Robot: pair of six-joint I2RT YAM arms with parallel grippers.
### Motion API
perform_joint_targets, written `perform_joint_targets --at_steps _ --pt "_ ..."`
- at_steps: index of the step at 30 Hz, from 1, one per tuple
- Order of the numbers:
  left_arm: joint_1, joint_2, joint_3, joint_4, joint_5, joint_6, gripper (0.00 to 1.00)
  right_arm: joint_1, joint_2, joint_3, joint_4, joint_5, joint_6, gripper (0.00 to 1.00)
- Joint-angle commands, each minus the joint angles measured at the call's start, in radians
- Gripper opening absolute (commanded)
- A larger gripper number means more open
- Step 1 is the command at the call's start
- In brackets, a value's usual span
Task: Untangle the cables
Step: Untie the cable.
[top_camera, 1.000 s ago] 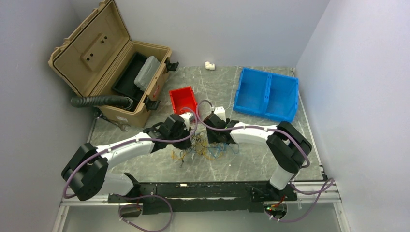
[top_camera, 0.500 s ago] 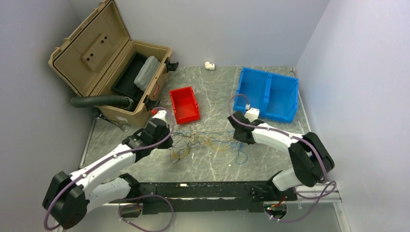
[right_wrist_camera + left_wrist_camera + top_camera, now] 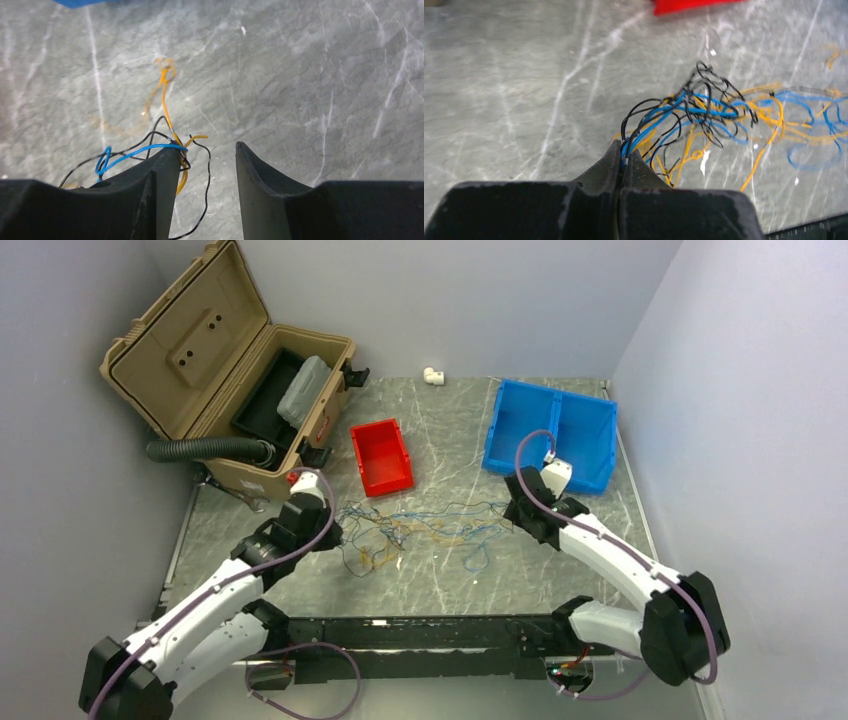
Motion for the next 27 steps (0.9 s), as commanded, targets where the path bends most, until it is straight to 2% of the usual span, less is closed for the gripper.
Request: perform_joint_targets --at_steps 1,7,15,20,27 --pt "0.006 0.080 0.023 0.152 0.222 0.136 0.00 -0.007 -0.094 -0.010 0.066 -0.055 -0.114 0.47" --pt "-0.015 0.123 0.031 0.261 0.385 0.178 0.02 -0.005 -0.191 0.000 0.083 -0.141 -0.214 0.47" --pt "-0.070 0.097 0.066 0.254 0.419 0.220 0.04 -0.008 -0.266 0.005 0.091 -0.239 -0.296 0.46" --pt "-0.086 0.093 0.079 0.218 0.380 0.217 0.04 -0.007 -0.219 -0.009 0.125 -0.317 -0.304 0.46" --pt "-0.086 0.116 0.073 0.204 0.358 0.202 0.03 -0.005 -0.075 -0.025 0.235 -0.493 -0.304 0.47"
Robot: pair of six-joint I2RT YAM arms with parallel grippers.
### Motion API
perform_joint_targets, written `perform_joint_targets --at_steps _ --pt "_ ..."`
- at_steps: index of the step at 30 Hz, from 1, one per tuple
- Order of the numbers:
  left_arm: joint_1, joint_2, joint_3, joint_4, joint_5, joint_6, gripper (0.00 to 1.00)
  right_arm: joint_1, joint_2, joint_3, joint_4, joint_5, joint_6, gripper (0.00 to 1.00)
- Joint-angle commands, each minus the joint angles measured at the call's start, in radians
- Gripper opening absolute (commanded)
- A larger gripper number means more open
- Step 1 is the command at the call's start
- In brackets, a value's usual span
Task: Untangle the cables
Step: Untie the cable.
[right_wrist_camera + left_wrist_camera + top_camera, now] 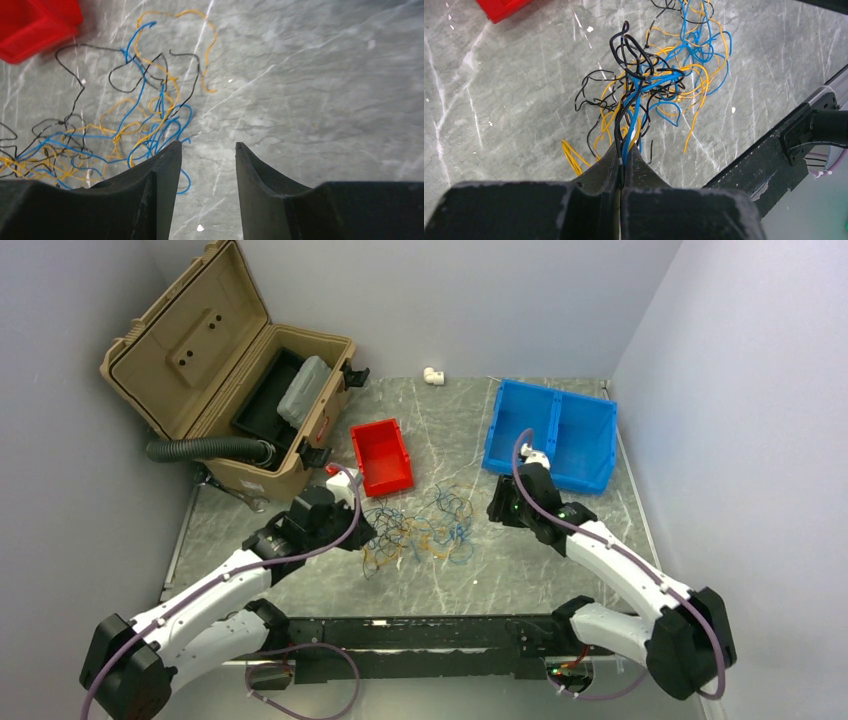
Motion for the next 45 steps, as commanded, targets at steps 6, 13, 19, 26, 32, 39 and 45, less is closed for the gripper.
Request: perform_joint_targets --at_steps 6,13,19,26,32,39,45 --pt "-0.003 0.025 0.033 0.007 -0.018 0.001 0.02 0.030 0.144 -0.012 0.145 -0.201 0.014 0.54" --pt "-0.003 0.044 0.044 -0.002 -0.042 -0.004 0.01 0.102 0.196 -0.044 0.126 -0.148 0.055 0.52" --pt "-0.003 0.053 0.050 -0.010 -0.053 -0.003 0.01 0.184 0.221 -0.064 0.115 -0.080 0.088 0.51" --pt "-0.004 0.050 0.045 -0.010 -0.060 -0.011 0.01 0.207 0.268 -0.088 0.152 -0.072 0.121 0.47" --pt "-0.003 0.048 0.048 -0.028 -0.076 -0.012 0.00 0.211 0.308 -0.083 0.162 -0.051 0.124 0.44" --pt "-0.003 0.042 0.040 -0.029 -0.085 -0.020 0.00 0.211 0.304 -0.076 0.151 -0.044 0.125 0.31" --pt "-0.003 0.047 0.046 -0.034 -0.094 -0.025 0.00 0.211 0.215 -0.052 0.070 0.018 0.129 0.00"
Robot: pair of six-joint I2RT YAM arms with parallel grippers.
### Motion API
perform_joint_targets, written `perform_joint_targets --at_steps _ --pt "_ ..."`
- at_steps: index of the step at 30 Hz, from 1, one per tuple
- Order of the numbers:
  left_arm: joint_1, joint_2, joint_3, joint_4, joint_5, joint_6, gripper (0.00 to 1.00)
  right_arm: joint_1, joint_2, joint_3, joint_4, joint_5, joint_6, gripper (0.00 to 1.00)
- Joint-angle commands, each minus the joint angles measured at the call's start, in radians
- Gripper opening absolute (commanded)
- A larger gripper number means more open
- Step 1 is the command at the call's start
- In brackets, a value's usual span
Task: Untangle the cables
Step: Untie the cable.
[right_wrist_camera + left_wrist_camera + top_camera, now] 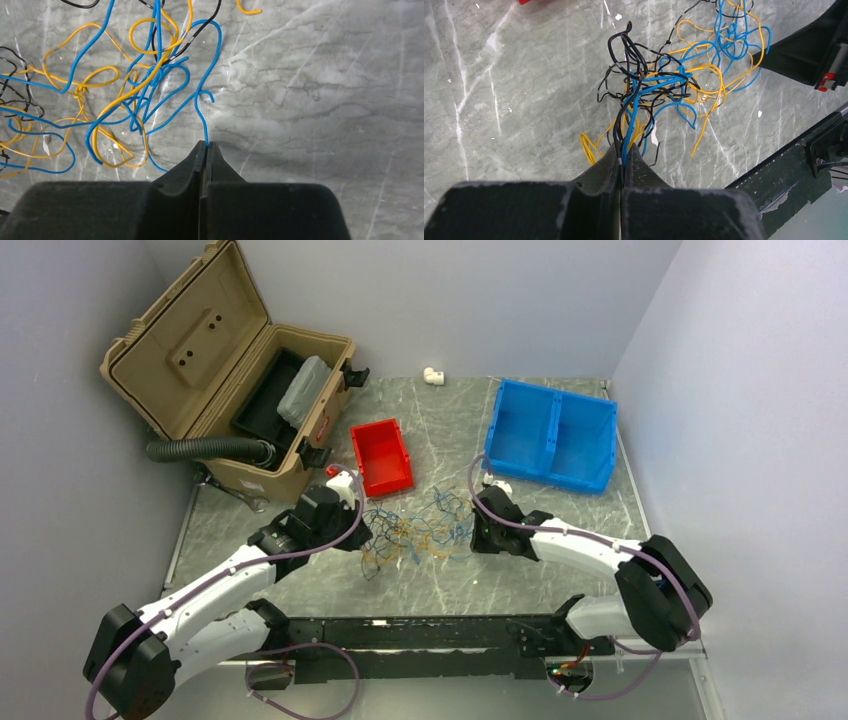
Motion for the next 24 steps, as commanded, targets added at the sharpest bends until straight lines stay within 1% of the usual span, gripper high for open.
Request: perform_joint_targets --at_steps 1,8,11,15,19,24 --pt "-0.003 -0.004 0.043 0.000 -0.024 -0.014 0.00 0.005 -0.092 0.041 -0.084 0.091 0.009 0.00" --pt "-0.002 0.002 0.042 -0.011 -0.049 -0.030 0.00 -0.016 -0.239 0.142 -0.318 0.307 0.054 0.00" --pt "-0.001 0.003 0.038 -0.016 -0.060 -0.038 0.00 -0.024 -0.319 0.182 -0.400 0.420 0.078 0.00" --pt "-0.002 -0.003 0.035 -0.031 -0.077 -0.046 0.00 -0.037 -0.432 0.234 -0.483 0.529 0.085 0.00" --pt "-0.002 -0.011 0.036 -0.044 -0.077 -0.051 0.00 -0.046 -0.492 0.286 -0.513 0.576 0.053 0.00" --pt "-0.002 -0.011 0.037 -0.053 -0.077 -0.059 0.00 -0.051 -0.500 0.319 -0.557 0.594 0.045 0.00"
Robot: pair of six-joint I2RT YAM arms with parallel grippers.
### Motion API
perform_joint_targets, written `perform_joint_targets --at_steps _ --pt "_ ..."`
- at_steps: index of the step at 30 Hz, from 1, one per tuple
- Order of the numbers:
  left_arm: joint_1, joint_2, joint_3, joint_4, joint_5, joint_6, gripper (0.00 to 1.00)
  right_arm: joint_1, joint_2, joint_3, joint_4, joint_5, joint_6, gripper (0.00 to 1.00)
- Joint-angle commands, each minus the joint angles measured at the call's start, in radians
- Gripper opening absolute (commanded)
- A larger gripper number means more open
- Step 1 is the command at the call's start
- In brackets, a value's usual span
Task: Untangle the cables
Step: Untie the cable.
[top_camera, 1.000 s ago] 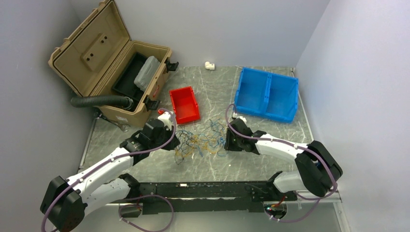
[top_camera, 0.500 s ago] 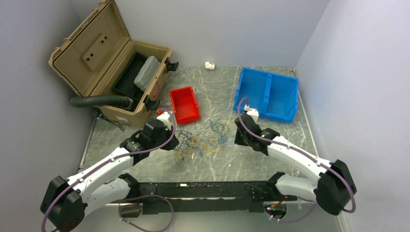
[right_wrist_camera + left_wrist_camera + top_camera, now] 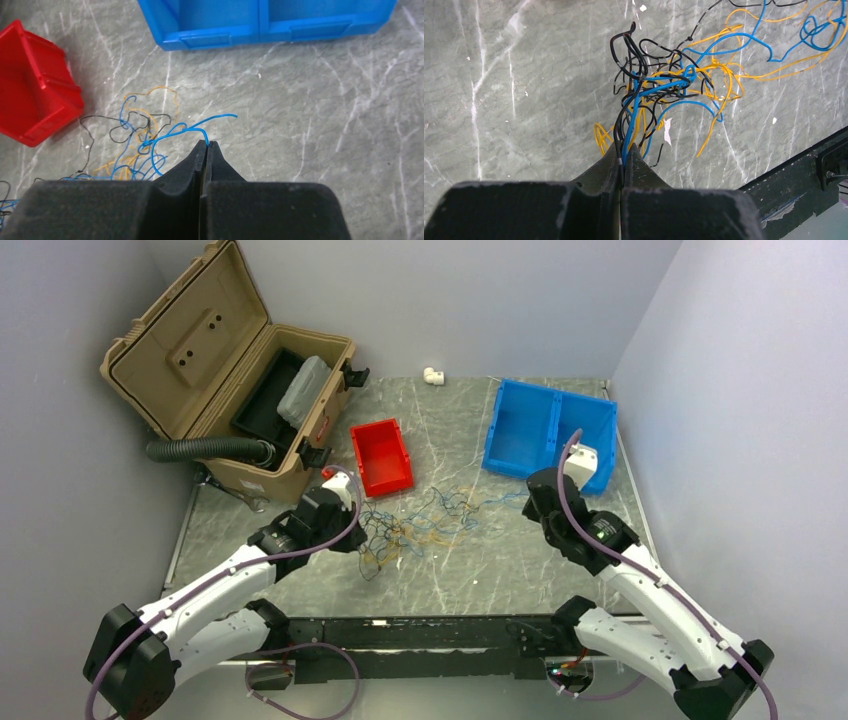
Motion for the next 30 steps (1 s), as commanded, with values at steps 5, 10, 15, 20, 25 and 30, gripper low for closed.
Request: perform_joint_targets --at_steps 5,10,15,20,25,30 --pt "-0.002 -0.013 0.047 -0.053 -0.084 -0.032 0.00 -0.013 -0.020 0.073 -0.108 0.118 -0.017 0.00" --pt "-0.002 0.002 0.097 -0.213 -0.279 -0.123 0.00 -0.023 -0.019 0.128 -0.142 0.205 -0.020 0.00" --pt "0.000 -0.010 0.143 -0.419 -0.511 -0.252 0.00 -0.034 -0.011 0.186 -0.166 0.294 -0.029 0.00" --pt "0.001 -0.025 0.145 -0.434 -0.531 -0.247 0.00 -0.039 -0.018 0.216 -0.166 0.322 -0.031 0.00" --pt "-0.002 -0.005 0.152 -0.365 -0.415 -0.143 0.04 -0.039 -0.042 0.226 -0.112 0.268 -0.087 0.00" --pt "-0.049 -0.075 0.127 -0.206 -0.281 -0.008 0.39 -0.040 -0.073 0.228 0.051 0.026 -0.241 0.00"
